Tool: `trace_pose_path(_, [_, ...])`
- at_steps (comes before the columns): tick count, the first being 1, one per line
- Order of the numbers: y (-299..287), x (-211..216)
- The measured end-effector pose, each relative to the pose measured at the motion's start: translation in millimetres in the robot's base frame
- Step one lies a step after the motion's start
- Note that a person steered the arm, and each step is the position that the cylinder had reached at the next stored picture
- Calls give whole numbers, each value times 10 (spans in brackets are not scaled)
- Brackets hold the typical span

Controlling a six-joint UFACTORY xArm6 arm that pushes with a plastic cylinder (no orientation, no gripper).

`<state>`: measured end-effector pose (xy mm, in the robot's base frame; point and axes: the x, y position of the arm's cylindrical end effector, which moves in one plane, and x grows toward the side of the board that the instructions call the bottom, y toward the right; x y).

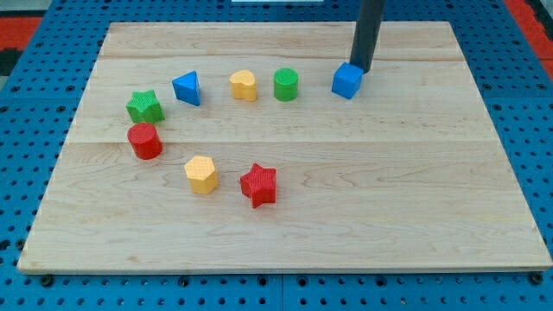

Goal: Slightly move the green circle and heart upwards

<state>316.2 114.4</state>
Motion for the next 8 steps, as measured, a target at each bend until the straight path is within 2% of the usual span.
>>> trace_pose_path(2, [-314,186])
trace_pose_path(3, [-213,202])
trace_pose_path(4, [431,95])
trace_pose_path(6, [605,84])
trace_pose_path(8, [621,1471])
